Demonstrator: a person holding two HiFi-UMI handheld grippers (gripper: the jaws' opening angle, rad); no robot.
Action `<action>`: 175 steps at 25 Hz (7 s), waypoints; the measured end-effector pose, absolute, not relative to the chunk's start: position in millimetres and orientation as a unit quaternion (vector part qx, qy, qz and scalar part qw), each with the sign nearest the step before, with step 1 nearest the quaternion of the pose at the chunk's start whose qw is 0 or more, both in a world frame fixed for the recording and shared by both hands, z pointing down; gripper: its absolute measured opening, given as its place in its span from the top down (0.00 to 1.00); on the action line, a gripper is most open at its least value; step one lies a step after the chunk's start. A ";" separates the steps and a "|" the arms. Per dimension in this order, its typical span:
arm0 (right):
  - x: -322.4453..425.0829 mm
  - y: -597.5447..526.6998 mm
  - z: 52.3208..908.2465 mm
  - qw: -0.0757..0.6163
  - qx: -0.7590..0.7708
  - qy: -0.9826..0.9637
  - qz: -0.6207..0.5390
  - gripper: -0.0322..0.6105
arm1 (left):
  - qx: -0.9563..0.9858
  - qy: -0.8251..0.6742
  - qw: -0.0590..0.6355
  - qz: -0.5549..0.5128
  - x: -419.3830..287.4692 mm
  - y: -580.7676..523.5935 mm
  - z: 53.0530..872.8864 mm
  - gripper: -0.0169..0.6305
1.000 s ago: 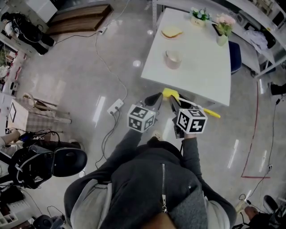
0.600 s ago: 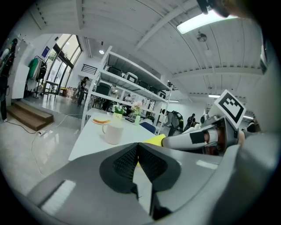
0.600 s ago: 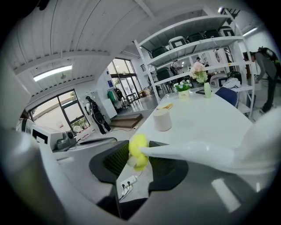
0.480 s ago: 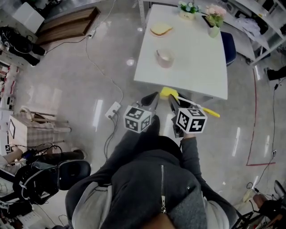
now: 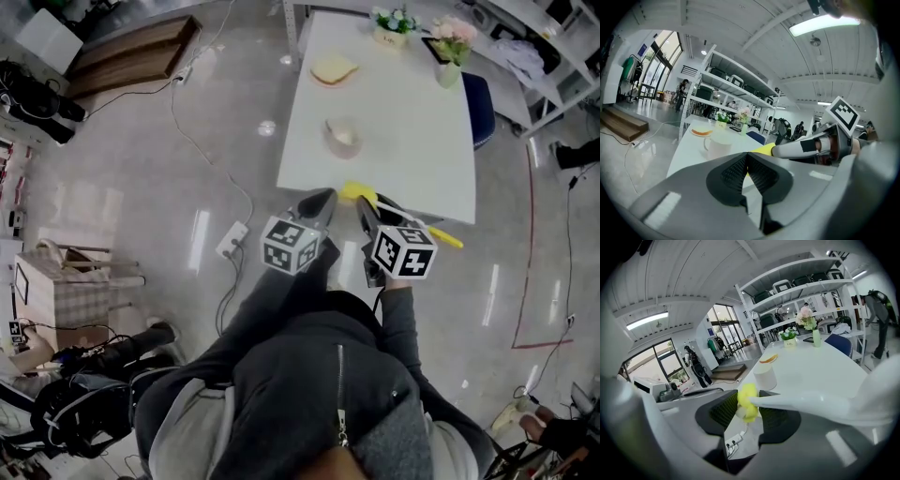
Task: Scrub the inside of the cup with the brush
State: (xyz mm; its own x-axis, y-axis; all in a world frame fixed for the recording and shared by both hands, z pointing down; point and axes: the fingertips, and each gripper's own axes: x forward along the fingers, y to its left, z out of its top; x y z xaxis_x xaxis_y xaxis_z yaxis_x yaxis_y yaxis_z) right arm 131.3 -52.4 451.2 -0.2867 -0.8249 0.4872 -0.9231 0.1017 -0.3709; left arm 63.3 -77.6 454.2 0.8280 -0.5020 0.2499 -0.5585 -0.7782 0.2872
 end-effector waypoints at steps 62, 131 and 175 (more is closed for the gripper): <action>212.3 -261.0 427.2 0.107 0.609 -0.730 0.291 0.72 | 0.958 -0.217 0.129 0.138 125.7 -232.7 479.3 0.29; 136.9 -243.2 494.0 0.523 0.245 -0.814 0.063 0.74 | 0.944 -0.257 0.074 0.195 163.5 -239.7 544.1 0.33; 114.8 -232.0 514.7 0.556 0.170 -0.803 0.133 0.80 | 0.945 -0.256 0.076 0.191 160.0 -239.0 544.1 0.33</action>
